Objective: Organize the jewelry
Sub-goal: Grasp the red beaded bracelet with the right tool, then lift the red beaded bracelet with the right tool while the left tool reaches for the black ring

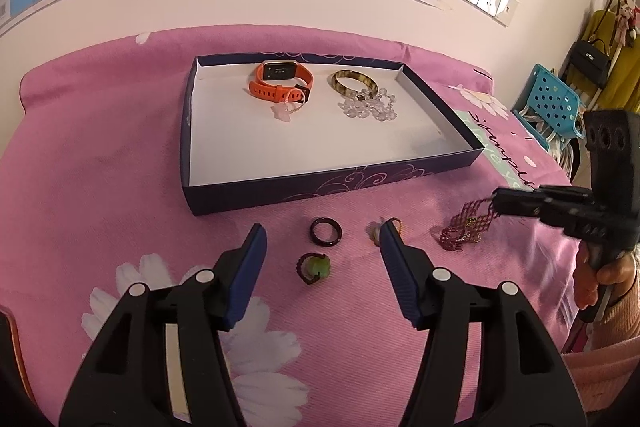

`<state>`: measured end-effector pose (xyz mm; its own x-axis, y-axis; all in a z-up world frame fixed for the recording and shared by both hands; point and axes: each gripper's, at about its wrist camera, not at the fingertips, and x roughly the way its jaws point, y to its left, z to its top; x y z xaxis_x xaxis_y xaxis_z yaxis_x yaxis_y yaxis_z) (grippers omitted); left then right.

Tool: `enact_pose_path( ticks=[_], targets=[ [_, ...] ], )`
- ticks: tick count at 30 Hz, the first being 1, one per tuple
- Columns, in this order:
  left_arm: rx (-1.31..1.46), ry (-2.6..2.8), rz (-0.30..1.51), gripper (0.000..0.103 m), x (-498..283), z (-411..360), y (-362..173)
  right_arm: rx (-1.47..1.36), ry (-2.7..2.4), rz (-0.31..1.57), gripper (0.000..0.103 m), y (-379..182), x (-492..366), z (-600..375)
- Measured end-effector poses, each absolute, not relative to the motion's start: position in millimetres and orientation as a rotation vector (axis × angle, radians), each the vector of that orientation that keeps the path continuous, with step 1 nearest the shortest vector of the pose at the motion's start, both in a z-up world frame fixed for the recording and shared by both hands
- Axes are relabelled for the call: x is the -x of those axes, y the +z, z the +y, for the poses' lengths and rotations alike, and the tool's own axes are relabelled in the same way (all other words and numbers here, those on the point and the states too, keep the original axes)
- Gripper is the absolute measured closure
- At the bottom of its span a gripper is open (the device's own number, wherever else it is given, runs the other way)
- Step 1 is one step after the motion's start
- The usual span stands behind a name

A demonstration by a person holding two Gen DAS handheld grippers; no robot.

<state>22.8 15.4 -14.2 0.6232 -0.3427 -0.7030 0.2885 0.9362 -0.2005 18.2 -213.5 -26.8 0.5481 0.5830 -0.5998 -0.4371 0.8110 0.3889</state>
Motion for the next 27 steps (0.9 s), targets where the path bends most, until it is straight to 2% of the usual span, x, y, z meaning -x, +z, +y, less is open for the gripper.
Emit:
enact_pose_path(
  ticks=[13, 18, 27],
  targets=[
    [0.023, -0.406, 0.816, 0.045, -16.4, 3.9, -14.6, -0.253, 0.671, 0.708, 0.100, -4.4, -22.3, -207.5],
    [0.014, -0.413, 0.823, 0.045, -15.4, -0.9, -17.1, -0.186, 0.591, 0.728, 0.100, -8.3, -25.3, -202.3],
    [0.012, -0.418, 0.828, 0.045, -15.8, -0.2, -18.8, -0.227, 0.627, 0.746, 0.100, -17.6, -28.1, -204.7]
  ],
)
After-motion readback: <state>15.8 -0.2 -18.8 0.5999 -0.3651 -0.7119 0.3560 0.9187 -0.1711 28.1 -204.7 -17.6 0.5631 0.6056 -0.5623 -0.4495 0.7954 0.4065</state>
